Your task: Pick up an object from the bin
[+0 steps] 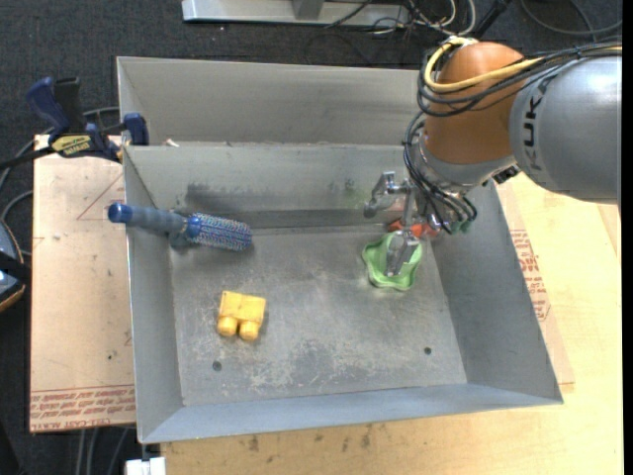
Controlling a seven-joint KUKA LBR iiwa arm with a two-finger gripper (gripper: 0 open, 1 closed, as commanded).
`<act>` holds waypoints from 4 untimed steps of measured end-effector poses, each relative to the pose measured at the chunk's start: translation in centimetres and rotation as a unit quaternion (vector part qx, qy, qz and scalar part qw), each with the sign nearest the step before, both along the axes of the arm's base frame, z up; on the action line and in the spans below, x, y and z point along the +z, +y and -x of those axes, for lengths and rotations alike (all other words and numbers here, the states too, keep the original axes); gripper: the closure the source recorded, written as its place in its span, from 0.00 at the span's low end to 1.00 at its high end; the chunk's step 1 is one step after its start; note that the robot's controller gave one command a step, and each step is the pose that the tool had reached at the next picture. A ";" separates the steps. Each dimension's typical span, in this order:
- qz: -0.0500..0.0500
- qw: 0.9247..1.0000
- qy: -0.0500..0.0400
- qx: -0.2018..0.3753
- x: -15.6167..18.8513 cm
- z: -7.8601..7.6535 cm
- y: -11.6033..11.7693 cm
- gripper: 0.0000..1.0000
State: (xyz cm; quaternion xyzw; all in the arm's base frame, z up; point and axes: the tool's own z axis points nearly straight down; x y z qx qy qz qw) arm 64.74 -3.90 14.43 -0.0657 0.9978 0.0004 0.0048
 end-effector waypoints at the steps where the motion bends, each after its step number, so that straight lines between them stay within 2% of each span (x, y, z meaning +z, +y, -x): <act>1: 0.000 1.000 0.005 -0.013 -5.0 -0.6 -3.5 0.00; 2: 0.000 1.000 -0.002 -0.015 -6.9 1.0 -3.0 0.00; 3: 0.000 1.000 -0.002 -0.015 -6.7 0.9 -3.0 1.00; 4: 0.002 0.995 -0.001 0.099 6.5 0.8 -2.2 1.00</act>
Offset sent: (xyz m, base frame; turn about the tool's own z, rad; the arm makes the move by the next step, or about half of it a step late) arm 0.0059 -0.0342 -0.0473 0.0203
